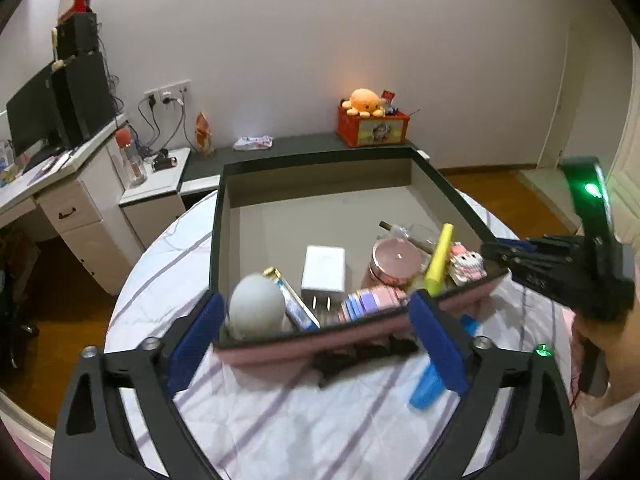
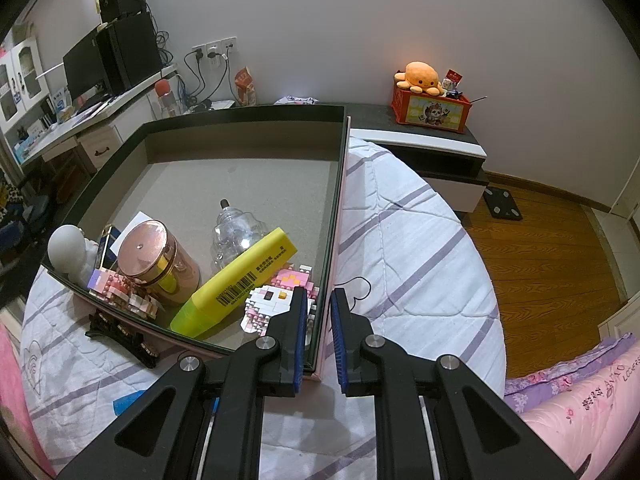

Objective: Organize rigid objects
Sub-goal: 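Carry the blue-gold box into the pink box and open the left gripper, then move the left gripper to the blue marker and close on it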

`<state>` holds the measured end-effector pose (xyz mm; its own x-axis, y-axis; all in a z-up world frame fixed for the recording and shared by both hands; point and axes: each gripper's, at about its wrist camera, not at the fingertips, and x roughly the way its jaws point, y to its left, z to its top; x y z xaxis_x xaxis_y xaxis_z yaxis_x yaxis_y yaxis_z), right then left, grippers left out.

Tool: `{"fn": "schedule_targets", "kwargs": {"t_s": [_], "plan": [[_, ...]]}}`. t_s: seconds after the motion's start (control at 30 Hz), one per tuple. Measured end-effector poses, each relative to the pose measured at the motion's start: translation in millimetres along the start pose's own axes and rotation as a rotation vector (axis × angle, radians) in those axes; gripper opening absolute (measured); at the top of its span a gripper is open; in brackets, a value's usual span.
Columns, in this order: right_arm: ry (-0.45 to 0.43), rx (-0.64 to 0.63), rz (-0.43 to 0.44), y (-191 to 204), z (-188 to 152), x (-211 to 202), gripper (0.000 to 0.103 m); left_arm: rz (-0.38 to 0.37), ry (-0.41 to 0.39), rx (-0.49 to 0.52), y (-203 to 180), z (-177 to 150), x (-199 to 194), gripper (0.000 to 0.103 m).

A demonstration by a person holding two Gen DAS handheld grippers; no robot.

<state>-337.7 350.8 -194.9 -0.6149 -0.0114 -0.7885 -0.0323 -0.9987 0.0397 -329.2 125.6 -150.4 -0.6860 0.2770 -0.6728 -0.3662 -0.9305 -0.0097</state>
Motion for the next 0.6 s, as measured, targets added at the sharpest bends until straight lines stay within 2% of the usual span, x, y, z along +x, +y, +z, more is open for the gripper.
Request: {"fn": "schedule_targets", "kwargs": {"t_s": [0.13, 0.23, 0.33, 0.47, 0.6], "plan": [[-0.010, 0.008, 0.005, -1, -1, -1, 0.014, -0.012, 0.008, 0.008, -9, -21, -10, 0.097], [-0.013, 0.011, 0.010, -1, -2, -1, 0.014, 0.003, 0.027, 0.034, -20, -30, -8, 0.098], [-0.017, 0.014, 0.015, -1, -3, -2, 0.014, -0.013, 0.054, 0.020, -25, -37, -3, 0.098], [-0.021, 0.020, 0.023, -2, -4, -2, 0.014, -0.050, 0.056, 0.052, -48, -47, -1, 0.098], [-0.035, 0.029, 0.036, -3, -7, -4, 0.014, -0.047, 0.081, 0.088, -70, -57, 11, 0.098]]}}
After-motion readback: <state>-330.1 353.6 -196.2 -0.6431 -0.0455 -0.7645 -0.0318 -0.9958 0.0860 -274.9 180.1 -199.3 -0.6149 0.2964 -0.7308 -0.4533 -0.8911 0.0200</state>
